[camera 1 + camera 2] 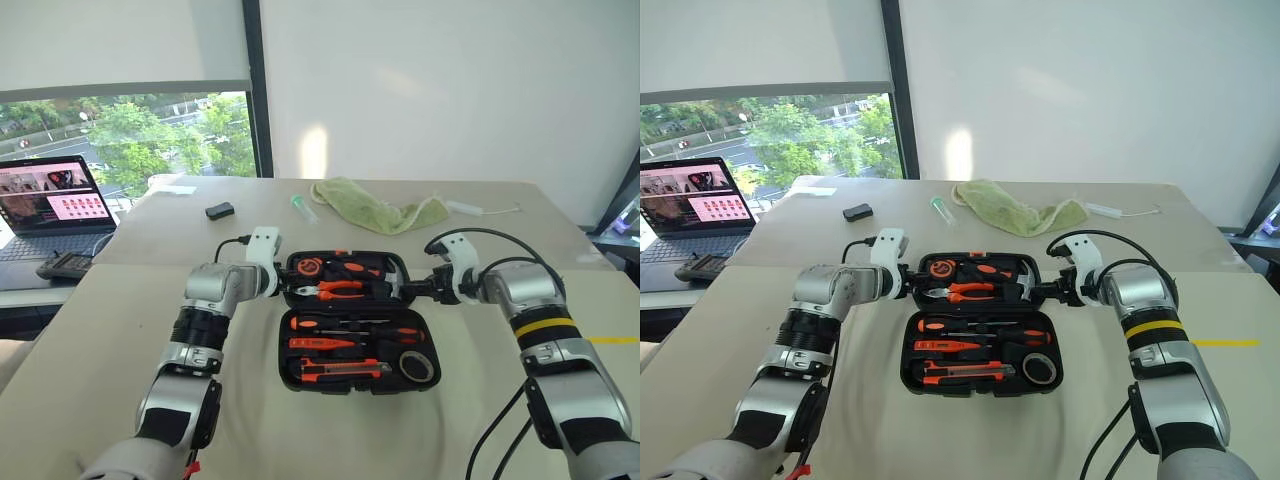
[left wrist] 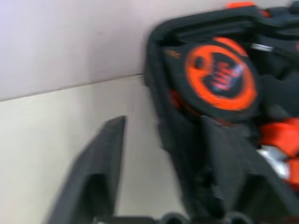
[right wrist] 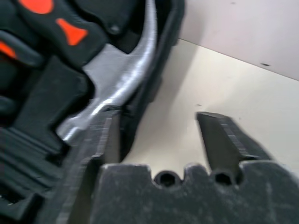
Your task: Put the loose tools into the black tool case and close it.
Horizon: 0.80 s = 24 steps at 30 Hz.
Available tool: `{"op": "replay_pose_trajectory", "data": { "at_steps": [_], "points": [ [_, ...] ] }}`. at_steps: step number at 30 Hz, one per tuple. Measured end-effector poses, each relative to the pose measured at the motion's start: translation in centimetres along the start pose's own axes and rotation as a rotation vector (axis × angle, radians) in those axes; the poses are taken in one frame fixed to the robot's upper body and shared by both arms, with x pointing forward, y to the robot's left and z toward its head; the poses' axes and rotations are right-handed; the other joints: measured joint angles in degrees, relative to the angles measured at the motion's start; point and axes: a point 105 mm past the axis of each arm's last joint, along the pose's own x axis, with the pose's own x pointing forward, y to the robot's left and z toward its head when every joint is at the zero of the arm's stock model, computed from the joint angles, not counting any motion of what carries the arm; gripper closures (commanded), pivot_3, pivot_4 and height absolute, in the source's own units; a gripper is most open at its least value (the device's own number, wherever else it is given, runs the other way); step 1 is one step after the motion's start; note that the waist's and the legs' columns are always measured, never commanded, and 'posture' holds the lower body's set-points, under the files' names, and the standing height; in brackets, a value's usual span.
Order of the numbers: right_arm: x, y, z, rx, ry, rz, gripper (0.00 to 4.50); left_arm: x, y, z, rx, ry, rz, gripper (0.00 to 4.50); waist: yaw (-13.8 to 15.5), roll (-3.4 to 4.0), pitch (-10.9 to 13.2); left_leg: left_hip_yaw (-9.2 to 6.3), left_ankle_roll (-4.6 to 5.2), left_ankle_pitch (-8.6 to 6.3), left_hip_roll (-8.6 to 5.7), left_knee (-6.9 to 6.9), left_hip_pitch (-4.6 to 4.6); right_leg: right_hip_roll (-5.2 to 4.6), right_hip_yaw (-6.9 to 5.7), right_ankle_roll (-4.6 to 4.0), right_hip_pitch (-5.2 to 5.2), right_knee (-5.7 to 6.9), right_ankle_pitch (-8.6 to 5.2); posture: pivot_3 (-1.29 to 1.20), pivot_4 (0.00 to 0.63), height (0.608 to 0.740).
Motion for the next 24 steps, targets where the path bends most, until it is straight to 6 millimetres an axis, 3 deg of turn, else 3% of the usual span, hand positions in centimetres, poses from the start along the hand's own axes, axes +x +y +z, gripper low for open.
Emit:
{"op": "replay_pose_trajectory", "data": {
  "at_steps": [3,5,9,14,18,22,24],
  "points": [
    [0.0,0.7,0.1,0.021,-0.046,0.043,3.86,0.0,0.3,0.3,-0.035,-0.038,-0.026,4.36,0.1,0.00,0.0,-0.06,-0.17,0.09,0.04,-0.02,-0.06,0.00,-0.03,-0.12,-0.12,0.09,0.07,0.00,0.150,0.740],
    [-0.1,0.9,0.0,0.035,-0.076,0.055,4.47,0.1,0.3,0.4,-0.030,-0.083,-0.052,4.50,0.1,0.00,0.0,-0.06,-0.21,0.12,0.04,-0.04,-0.13,-0.07,-0.01,-0.16,-0.22,0.12,0.10,0.00,0.150,0.740],
    [-1.3,1.0,0.0,-0.029,-0.209,0.051,4.47,-0.7,0.2,1.3,0.022,-0.227,-0.147,4.50,0.2,0.01,0.0,-0.06,-0.28,0.15,0.03,-0.06,-0.64,-0.17,0.04,-0.19,-0.84,0.18,0.12,0.00,0.150,0.740],
    [-3.5,2.3,0.2,-0.194,-0.399,0.002,4.47,-3.4,0.0,2.3,0.228,-0.455,-0.245,4.50,0.2,0.02,0.0,0.15,-0.43,0.38,-0.01,-0.02,-1.60,-0.07,0.04,-0.22,-2.10,0.83,0.17,0.00,0.150,0.740],
    [-5.0,3.4,-0.8,-0.376,-0.453,-0.054,4.47,-5.3,-0.5,1.6,0.447,-0.564,-0.292,4.50,0.3,0.02,0.0,0.25,-0.43,0.38,0.00,-0.04,-1.61,0.04,-0.02,-0.21,-2.06,0.66,0.17,0.00,0.150,0.740],
    [-7.0,5.4,-3.3,-0.542,-0.505,-0.110,4.47,-7.9,-0.6,-0.3,0.745,-0.645,-0.317,4.50,0.6,0.03,0.0,0.28,-0.38,0.36,0.05,-0.01,-1.47,0.09,0.05,-0.22,-1.91,0.61,0.16,0.00,0.150,0.740],
    [-7.6,6.0,-4.0,-0.563,-0.510,-0.120,4.47,-8.4,-0.6,-1.0,0.798,-0.649,-0.332,4.50,0.7,0.02,0.0,0.31,-0.28,0.33,0.07,0.04,-1.33,0.08,0.10,-0.23,-1.75,0.62,0.15,0.00,0.150,0.740]
  ]
}}
